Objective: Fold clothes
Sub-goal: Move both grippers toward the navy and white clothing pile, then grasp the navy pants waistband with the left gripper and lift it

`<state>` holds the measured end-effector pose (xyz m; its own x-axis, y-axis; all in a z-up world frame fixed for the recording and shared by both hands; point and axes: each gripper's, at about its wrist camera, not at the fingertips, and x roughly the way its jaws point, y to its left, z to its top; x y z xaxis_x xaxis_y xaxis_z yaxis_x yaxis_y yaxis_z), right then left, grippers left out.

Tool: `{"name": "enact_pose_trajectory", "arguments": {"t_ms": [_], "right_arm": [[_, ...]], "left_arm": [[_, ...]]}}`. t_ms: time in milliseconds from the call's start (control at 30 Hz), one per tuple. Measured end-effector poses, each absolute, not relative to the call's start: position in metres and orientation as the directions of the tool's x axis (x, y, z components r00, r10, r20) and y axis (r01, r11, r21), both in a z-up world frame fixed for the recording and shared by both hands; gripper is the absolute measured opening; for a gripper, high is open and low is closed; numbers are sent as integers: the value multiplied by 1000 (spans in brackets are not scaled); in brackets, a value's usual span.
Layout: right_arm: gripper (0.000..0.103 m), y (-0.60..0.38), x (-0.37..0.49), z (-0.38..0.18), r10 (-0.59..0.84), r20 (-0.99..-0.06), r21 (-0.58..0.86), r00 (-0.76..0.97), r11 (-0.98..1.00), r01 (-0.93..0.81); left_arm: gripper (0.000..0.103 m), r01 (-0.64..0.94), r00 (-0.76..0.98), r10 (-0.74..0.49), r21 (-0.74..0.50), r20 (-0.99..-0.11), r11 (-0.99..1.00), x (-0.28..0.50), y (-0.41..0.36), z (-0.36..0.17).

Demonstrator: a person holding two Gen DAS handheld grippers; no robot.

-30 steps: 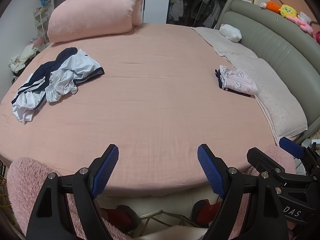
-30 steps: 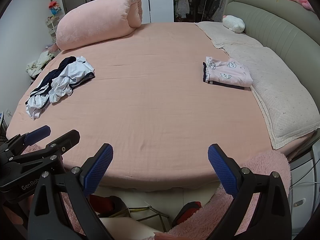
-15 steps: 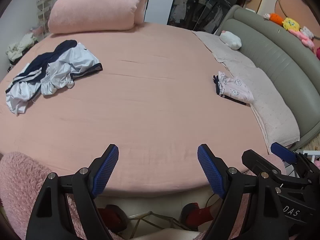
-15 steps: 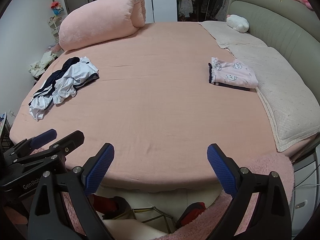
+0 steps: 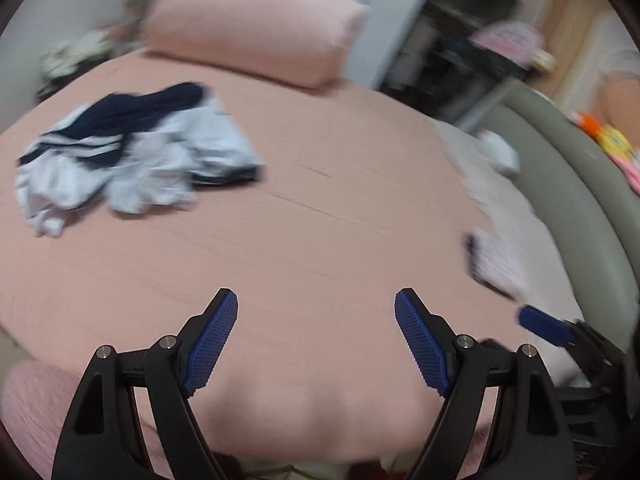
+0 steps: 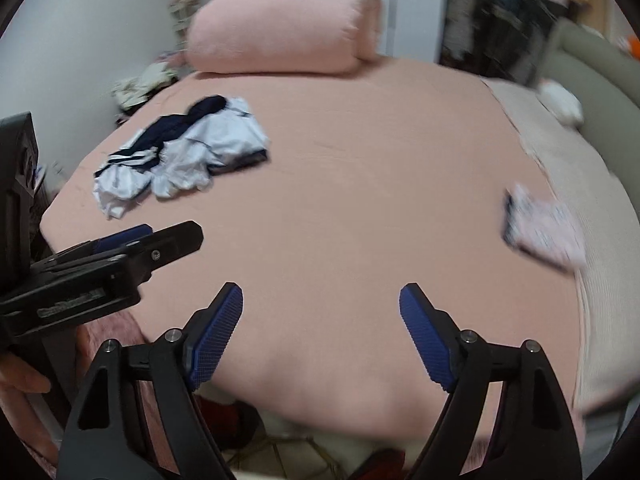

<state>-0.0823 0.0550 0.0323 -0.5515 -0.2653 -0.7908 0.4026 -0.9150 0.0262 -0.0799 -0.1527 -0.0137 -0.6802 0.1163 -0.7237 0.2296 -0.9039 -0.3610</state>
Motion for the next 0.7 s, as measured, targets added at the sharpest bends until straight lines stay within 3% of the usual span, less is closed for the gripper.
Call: {"name": "enact_pose_trajectory", "arguments": {"t_ms": [100,167,267,400,567,700], "right_arm": [[78,7,-114,33,-295,-786,15,-544,-888,460],[62,-26,-139,30,-307,-788,15,-533,-876,483],[55,-78,-178,19,-334,-801,44,-497,-860,508],[55,-147,-226,3,-404,-801,112,-442,-826,552],[55,-233,-277,-33,-382,-825,85,-418,-813,575],[55,-265,-299,-65,-400,-848,142,-348,-804,578]], "left_arm": [[83,337,-655,37,-336,-754,-880,-110,-206,-27],[83,406,-635,-46,-282,-771,-870,-135,-245,-35],[78,495,-616,-119,-265,-779,-828,-164,-301,-48],[59,581,-571,-174,-245,-803,-777,-200,-376,-82],[60,580,-589,-130,-305,-798,-756,-230,-417,-116],[60,568,-568,-149,-255,-809,-783,-249,-428,-129]]}}
